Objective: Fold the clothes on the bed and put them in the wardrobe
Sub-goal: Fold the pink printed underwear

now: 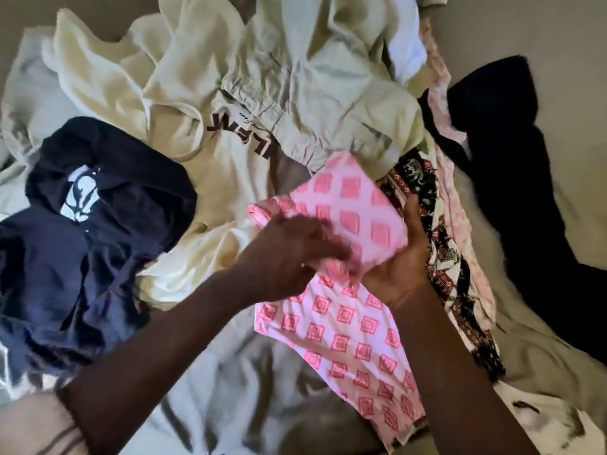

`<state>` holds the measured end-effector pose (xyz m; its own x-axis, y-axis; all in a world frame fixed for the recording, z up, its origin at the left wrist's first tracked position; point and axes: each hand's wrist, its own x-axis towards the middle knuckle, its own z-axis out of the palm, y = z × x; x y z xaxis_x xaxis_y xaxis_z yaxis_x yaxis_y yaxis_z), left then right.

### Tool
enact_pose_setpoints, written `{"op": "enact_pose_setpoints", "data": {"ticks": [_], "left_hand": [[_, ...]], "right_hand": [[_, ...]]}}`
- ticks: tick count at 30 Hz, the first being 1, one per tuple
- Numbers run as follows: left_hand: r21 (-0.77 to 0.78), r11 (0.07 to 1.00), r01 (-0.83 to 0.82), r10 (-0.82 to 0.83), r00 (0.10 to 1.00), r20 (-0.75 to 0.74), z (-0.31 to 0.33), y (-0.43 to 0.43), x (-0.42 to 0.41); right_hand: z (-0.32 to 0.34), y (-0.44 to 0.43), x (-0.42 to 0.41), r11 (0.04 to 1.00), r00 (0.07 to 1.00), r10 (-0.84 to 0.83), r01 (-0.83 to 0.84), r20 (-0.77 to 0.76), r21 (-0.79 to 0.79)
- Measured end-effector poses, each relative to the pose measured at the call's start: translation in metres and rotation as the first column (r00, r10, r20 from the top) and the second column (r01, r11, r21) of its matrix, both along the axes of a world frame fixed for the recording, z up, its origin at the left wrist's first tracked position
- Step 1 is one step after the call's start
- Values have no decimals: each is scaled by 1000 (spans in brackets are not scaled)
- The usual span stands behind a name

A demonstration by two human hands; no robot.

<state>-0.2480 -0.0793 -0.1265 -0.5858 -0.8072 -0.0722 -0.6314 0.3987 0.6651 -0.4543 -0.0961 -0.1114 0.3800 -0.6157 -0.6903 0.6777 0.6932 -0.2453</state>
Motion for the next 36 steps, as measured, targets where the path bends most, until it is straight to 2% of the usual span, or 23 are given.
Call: {"op": "enact_pose_setpoints", "data": {"ticks": [3,5,7,9,12,14,16,17,18,19,21,22,24,27,29,30,32,34,35,36], "left_hand": [[-106,990,90,-67,977,202,-27,37,-11],[-154,986,59,-24,976,218,-37,50,-14],[-179,984,-8,43,980,192,-39,56,-16],[-183,982,-44,77,982,175,-40,61,-17],[-132,990,-49,72,981,179,-42,68,-18],[-131,978,-160,175,978,111,-37,69,-16],[-178,912,-371,381,924,27,-28,66,-10],[-186,846,-499,506,862,-9,-22,63,-6],[-163,755,-635,639,768,-31,-16,62,-3],[-103,637,-764,766,642,-31,-12,63,2],[80,372,-925,926,376,41,-9,70,8],[161,281,-946,950,298,95,-9,77,10],[266,208,-941,952,257,165,-10,94,9],[268,245,-932,936,299,184,-12,112,4],[228,288,-930,935,324,141,-11,114,3],[193,310,-931,936,335,112,-9,112,2],[102,359,-928,930,365,39,-4,102,4],[32,424,-905,906,424,-16,0,85,6],[17,461,-887,887,461,-19,-1,75,8],[18,504,-864,864,504,8,-3,64,8]], "right_hand": [[-14,24,-17,999,995,26,-24,-96,25],[-27,37,-28,998,967,55,-43,-248,53],[-41,44,-38,994,894,94,-106,-437,-3],[-50,46,-44,973,770,162,-230,-617,-32],[-67,45,-54,950,435,210,-301,-876,78],[-67,48,-48,922,176,177,-374,-968,101],[-58,59,-36,872,-211,-46,-486,-976,64],[-51,65,-29,827,-327,-226,-562,-918,-3],[-45,72,-21,758,-329,-371,-648,-869,-79],[-40,81,-10,666,-251,-456,-733,-854,-140],[-38,102,10,477,-85,-471,-862,-878,-173],[-39,115,21,406,-58,-451,-902,-891,-148],[-48,143,45,299,-109,-416,-954,-903,-22],[-69,168,75,232,-305,-355,-945,-884,232],[-77,169,82,263,-320,-386,-937,-865,230],[-76,165,82,305,-274,-384,-939,-882,159],[-68,155,73,461,-116,-285,-887,-951,-30],[-58,146,55,673,54,-159,-724,-986,-148],[-56,143,44,752,108,-121,-639,-987,-163],[-55,140,32,800,114,-95,-582,-989,-144]]}}
